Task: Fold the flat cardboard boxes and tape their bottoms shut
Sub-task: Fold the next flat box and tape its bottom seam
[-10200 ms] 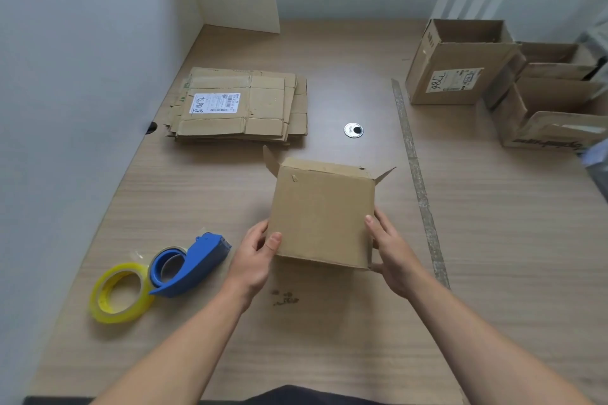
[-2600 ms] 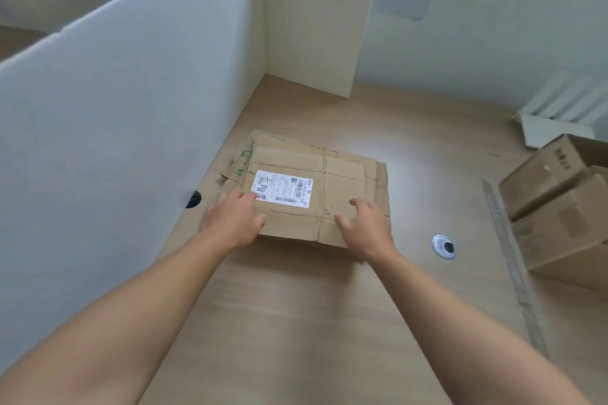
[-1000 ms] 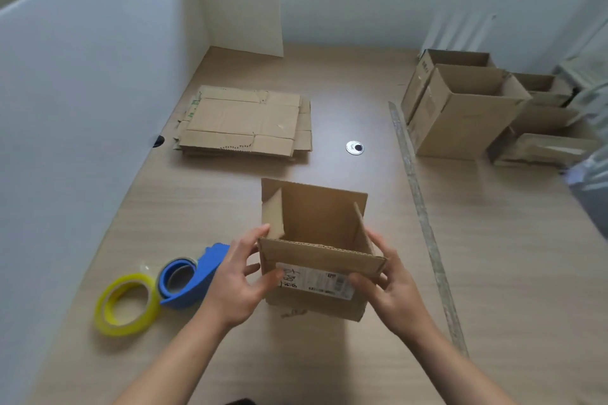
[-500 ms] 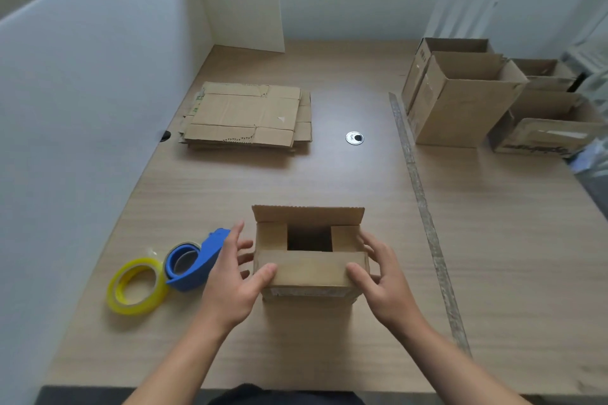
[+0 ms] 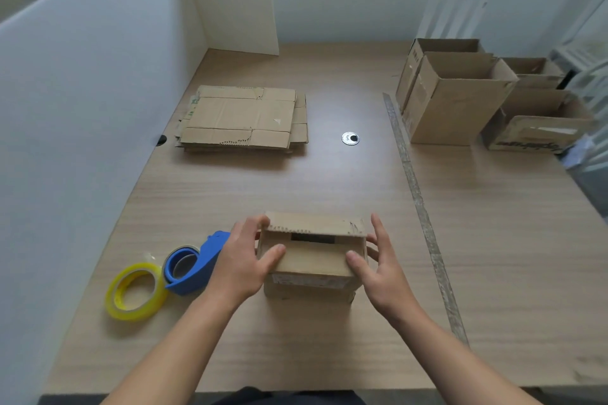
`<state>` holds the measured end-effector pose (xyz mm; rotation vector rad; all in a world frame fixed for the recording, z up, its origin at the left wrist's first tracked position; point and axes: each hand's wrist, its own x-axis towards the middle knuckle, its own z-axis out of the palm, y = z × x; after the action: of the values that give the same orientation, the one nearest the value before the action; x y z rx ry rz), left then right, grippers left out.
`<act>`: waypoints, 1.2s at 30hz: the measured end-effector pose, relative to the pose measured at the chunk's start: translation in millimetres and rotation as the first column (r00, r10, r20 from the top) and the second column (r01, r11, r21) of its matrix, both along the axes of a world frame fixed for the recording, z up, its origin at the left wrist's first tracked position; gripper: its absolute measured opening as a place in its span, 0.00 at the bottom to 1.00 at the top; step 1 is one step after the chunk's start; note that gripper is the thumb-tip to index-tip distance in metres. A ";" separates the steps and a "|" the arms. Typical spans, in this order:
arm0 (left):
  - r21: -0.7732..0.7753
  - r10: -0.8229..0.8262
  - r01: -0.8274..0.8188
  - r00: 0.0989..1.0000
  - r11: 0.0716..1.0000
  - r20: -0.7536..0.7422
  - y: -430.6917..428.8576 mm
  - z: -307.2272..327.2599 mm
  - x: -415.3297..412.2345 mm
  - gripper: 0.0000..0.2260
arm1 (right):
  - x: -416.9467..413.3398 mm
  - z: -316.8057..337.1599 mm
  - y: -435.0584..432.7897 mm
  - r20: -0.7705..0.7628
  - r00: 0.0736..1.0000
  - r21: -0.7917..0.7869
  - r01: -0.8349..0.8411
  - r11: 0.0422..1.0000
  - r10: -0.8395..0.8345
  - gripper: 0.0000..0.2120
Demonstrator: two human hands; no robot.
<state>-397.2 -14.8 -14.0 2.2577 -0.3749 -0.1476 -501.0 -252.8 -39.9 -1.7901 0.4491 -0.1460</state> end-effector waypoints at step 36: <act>0.025 0.133 -0.131 0.982 0.991 -0.135 44.4 -50.2 -41.4 0.19 | -10.8 -29.4 41.7 -0.053 0.985 -0.207 -0.173 0.963 0.166 0.22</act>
<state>-438.6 29.6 -64.2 2.2651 -0.1514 -0.2350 -511.8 -211.1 -69.3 -2.0343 0.3116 -0.0430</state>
